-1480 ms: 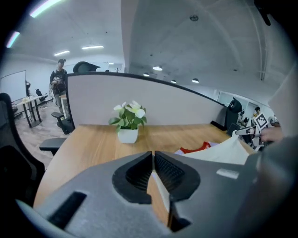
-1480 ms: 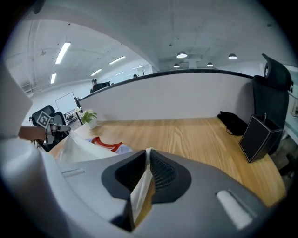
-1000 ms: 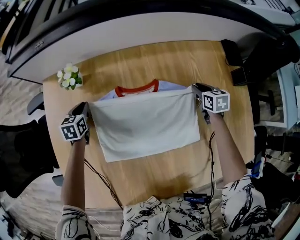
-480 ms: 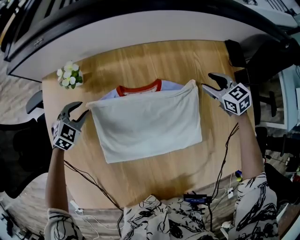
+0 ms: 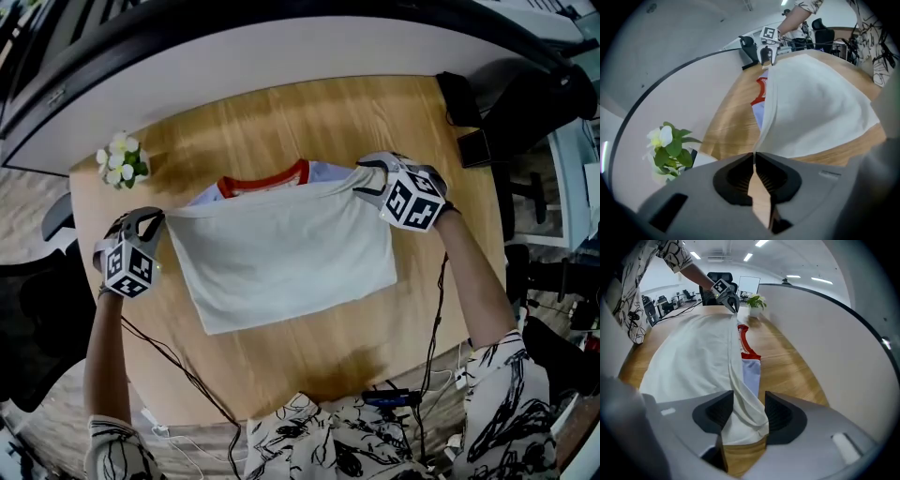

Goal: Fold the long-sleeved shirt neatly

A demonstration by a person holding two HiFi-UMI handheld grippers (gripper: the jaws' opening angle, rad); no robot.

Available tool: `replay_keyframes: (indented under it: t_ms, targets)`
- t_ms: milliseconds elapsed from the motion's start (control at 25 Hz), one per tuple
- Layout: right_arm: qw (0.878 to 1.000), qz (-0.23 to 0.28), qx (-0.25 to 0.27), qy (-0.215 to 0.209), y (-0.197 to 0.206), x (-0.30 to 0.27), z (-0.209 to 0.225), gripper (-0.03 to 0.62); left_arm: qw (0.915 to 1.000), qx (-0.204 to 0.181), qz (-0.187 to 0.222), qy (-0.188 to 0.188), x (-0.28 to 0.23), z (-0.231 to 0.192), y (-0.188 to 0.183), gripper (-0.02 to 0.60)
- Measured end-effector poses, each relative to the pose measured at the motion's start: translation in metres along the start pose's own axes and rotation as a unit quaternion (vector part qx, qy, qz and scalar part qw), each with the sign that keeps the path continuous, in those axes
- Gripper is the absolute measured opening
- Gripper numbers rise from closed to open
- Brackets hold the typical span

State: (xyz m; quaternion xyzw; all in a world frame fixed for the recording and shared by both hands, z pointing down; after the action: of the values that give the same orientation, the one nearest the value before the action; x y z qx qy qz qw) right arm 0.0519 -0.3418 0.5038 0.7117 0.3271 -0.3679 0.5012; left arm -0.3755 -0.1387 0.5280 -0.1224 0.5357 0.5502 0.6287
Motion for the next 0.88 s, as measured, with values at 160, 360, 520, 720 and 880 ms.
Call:
replay_keyframes:
  t_ms: [160, 360, 520, 720, 880]
  targets:
    - [0.999, -0.006, -0.036, 0.015, 0.006, -0.01, 0.009, 0.168, 0.977, 0.209, 0.04, 0.006, -0.004, -0.022, 0.011, 0.021]
    - [0.991, -0.024, -0.12, 0.05, 0.024, -0.017, 0.02, 0.137, 0.9226, 0.383, 0.031, 0.028, -0.016, -0.029, 0.026, 0.025]
    - [0.976, -0.013, -0.204, 0.071, 0.039, -0.022, 0.022, 0.147, 0.9004, 0.433, 0.025, 0.04, -0.019, -0.033, 0.028, 0.028]
    - [0.937, 0.045, -0.319, 0.134, 0.051, -0.007, 0.027, 0.19, 0.8692, 0.491, 0.056, 0.011, -0.009, -0.035, 0.037, 0.14]
    - [0.872, 0.169, -0.392, 0.241, 0.049, 0.058, 0.017, 0.187, 0.8474, 0.507, 0.132, -0.088, 0.047, -0.022, 0.036, 0.175]
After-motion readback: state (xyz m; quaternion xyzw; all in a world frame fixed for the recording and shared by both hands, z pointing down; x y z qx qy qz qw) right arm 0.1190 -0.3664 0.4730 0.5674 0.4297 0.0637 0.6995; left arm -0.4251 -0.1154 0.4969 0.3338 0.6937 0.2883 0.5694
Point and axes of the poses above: the fingertips, and each gripper's own axes: x backward along the fingers, z to its right, y out of its underside, the point moved 10 cm from there along x, backward along the fingers, and after that the axes turned 3 degrees about z, right-handed, at the moved point
